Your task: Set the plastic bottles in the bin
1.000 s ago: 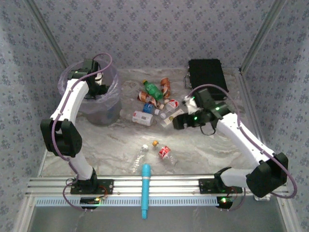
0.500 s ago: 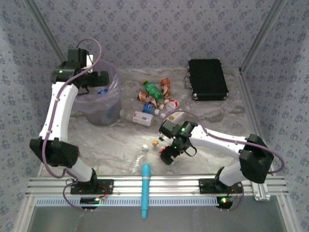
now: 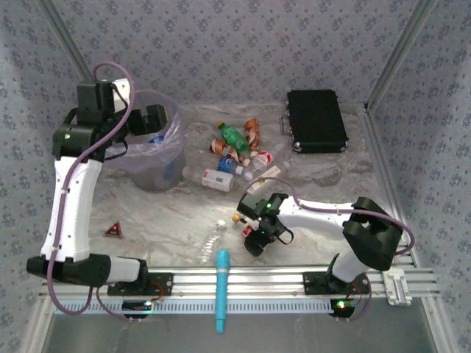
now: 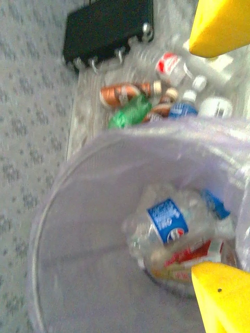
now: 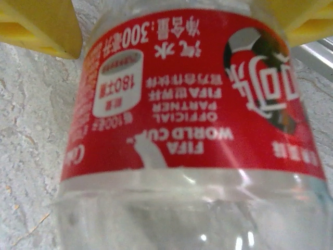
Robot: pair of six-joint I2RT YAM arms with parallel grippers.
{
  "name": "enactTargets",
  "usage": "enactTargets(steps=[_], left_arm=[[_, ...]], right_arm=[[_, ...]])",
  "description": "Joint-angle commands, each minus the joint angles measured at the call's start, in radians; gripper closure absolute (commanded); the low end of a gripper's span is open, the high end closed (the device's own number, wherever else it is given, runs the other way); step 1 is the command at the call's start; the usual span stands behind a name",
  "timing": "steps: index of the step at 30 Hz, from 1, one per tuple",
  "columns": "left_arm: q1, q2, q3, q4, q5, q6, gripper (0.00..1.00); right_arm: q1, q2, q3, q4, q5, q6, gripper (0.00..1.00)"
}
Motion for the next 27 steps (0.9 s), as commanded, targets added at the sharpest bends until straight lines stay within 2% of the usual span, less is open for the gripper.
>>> enactTargets(steps=[1,4,11,17,22,27], left_arm=[[0.0,-0.041,-0.031,0.073,0.142,-0.065,0.0],[0.0,-0.051,-0.045,0.099,0.179,-0.094,0.0],[-0.01,-0.06,-0.091,0.19,0.266,-0.166,0.0],[-0.073,-0.041,-0.129,0.245,0.313,-0.203,0.0],[-0.142,-0.009,-0.185,0.359,0.377,-0.263,0.0],[-0.248,0.031,-0.221,0.482,0.405,-0.329,0.0]], right_arm=[[-0.009,-0.008,-0.02,0.013,0.014,0.008,0.19],[-0.019,-0.044,-0.029,0.014,0.016,0.014,0.25],[-0.083,-0.15,-0.028,-0.023,0.002,0.024,0.3],[-0.183,-0.281,0.023,-0.067,-0.008,0.018,0.32],[-0.388,-0.396,0.067,0.088,-0.135,-0.006,0.35],[-0.449,-0.396,0.162,0.238,-0.185,-0.016,0.34]])
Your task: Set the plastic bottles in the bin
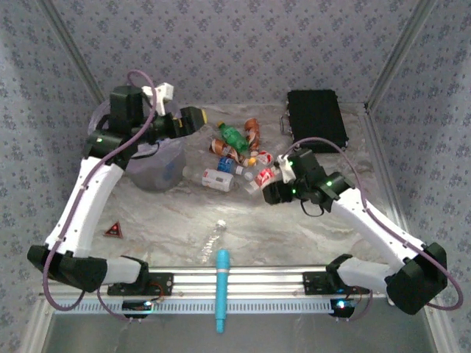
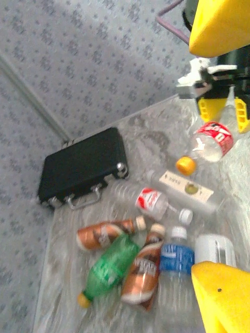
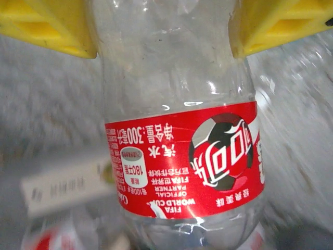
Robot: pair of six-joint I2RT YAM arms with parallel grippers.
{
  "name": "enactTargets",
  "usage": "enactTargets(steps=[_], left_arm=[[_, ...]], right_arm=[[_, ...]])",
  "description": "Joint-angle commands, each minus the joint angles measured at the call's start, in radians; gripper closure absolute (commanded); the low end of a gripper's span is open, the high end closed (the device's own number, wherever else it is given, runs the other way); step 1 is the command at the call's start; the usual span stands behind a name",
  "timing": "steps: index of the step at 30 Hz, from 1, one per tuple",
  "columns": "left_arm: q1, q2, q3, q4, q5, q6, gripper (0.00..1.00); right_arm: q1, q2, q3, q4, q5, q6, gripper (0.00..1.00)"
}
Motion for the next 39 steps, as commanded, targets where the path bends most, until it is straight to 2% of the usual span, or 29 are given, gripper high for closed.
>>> enactTargets(steps=[1,6,10,16,21,28,33,39], left_arm=[[-0.069,0.031,-0.018,0.15,0.058,-0.07,0.0],[-0.135,0.096,-0.076,0.262,0.086,-0.136,0.0],[-0.182,0.123,-0.133,0.377,0.095,-0.206,0.0],[-0.234,0.178,-0.14,0.452,0.097,-0.262,0.02],[-0.252,0.21,-0.13,0.484,0.117,-0.291,0.1],[-0.254,0.224,-0.106,0.464,0.115,-0.286,0.34],[-0.253,0.241,-0.086,0.448,0.116,-0.279,0.41],[-0.232,0.26,-0.015,0.368,0.101,-0.22,0.44]], right_arm=[[-0.009,0.008,0.084,0.136,-0.063,-0.026,0.34],[-0.004,0.026,0.115,0.315,-0.085,0.016,0.34],[0.026,0.04,0.126,0.409,-0.039,0.035,0.34],[0.059,0.048,0.125,0.512,-0.028,0.024,0.35],[0.068,0.061,0.108,0.568,-0.017,0.016,0.35],[0.068,0.091,0.115,0.568,-0.004,0.003,0.35],[0.068,0.105,0.133,0.545,-0.009,-0.011,0.27],[0.055,0.085,0.161,0.443,-0.028,-0.046,0.11]])
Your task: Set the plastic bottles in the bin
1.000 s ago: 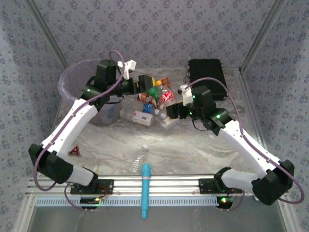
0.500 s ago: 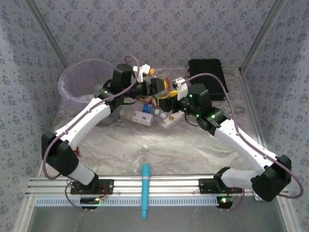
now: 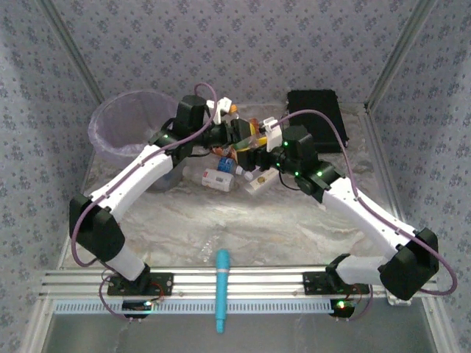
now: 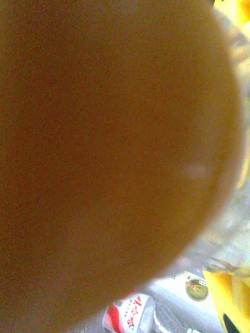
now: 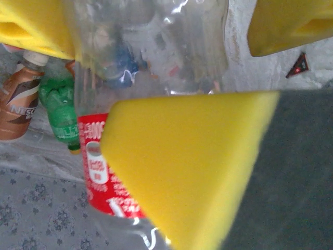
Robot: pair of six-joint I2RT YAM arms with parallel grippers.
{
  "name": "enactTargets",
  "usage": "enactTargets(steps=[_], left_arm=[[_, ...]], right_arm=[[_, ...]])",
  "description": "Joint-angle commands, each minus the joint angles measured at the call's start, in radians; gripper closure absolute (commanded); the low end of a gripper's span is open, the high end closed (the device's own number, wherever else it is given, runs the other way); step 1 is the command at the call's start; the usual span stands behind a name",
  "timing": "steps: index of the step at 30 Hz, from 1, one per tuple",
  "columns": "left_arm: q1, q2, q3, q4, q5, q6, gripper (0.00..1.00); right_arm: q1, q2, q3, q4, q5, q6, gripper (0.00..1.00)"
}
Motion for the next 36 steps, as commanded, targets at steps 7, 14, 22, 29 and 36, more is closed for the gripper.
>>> enactTargets(steps=[7,14,22,29,36], left_arm=[[0.082,0.005,0.209,-0.181,-0.017,0.164,0.48],[0.258,-0.019,0.375,-0.385,-0.051,0.275,0.55],[0.528,-0.083,0.419,-0.575,-0.149,0.386,0.71],[0.648,-0.078,0.422,-0.693,-0.335,0.502,0.78],[0.65,0.011,0.455,-0.818,-0.501,0.599,0.8]], right_arm=[[-0.076,-0.134,0.048,-0.246,-0.001,-0.036,0.01],[-0.123,-0.203,-0.013,-0.341,0.019,-0.025,0.0],[-0.16,-0.214,-0.05,-0.371,0.029,-0.022,0.01],[-0.188,-0.202,-0.073,-0.371,0.012,-0.025,0.01],[-0.208,-0.21,-0.097,-0.379,0.008,-0.031,0.02]])
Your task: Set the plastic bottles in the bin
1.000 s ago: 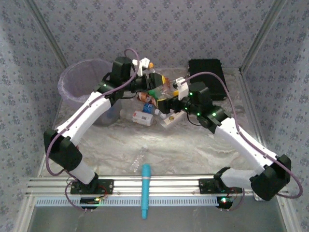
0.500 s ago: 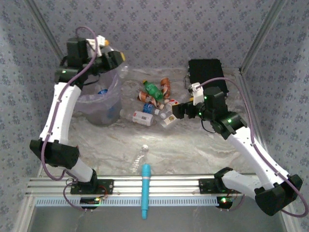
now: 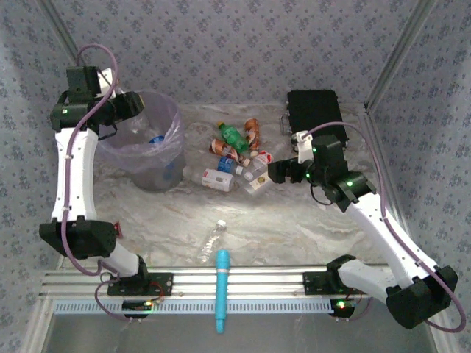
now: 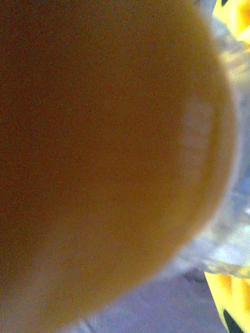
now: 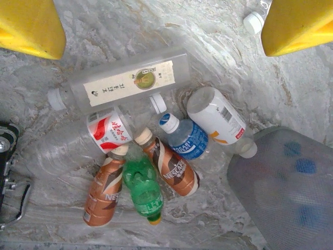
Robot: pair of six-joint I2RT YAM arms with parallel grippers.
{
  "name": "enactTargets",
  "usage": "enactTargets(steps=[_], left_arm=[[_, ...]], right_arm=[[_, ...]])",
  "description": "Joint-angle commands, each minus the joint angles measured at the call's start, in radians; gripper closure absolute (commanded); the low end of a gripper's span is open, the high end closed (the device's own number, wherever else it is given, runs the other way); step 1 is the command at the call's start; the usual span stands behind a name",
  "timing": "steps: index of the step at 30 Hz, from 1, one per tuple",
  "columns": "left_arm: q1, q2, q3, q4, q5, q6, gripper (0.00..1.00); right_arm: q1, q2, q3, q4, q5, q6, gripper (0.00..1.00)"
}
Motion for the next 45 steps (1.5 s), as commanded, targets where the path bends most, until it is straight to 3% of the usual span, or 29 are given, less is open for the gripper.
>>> enactTargets(steps=[1,7,25,32,35,38,45], left_arm=[[0.001,0.051,0.037,-0.096,-0.108,0.072,0.8],[0.002,0.101,-0.015,-0.137,-0.197,0.115,0.81],[-0.046,0.183,-0.253,-0.091,-0.174,0.152,0.8],[-0.057,0.206,-0.328,-0.049,-0.153,0.141,0.6],[-0.06,0.21,-0.336,-0.04,-0.146,0.139,0.4],[-0.064,0.211,-0.336,-0.041,-0.145,0.139,0.25],[-0.073,0.177,-0.299,-0.063,-0.164,0.14,0.11]], right_arm=[[-0.013,-0.005,-0.018,-0.015,-0.006,-0.003,0.02],[-0.027,0.001,-0.028,-0.013,-0.012,-0.01,0.02],[-0.069,0.04,-0.046,0.008,-0.026,0.026,0.02],[-0.104,0.07,-0.067,0.007,0.036,0.154,0.02],[-0.144,0.089,-0.088,-0.006,0.07,0.267,0.02],[-0.202,0.107,-0.147,0.026,0.027,0.408,0.02],[-0.185,0.129,-0.234,0.131,0.038,0.599,0.0]])
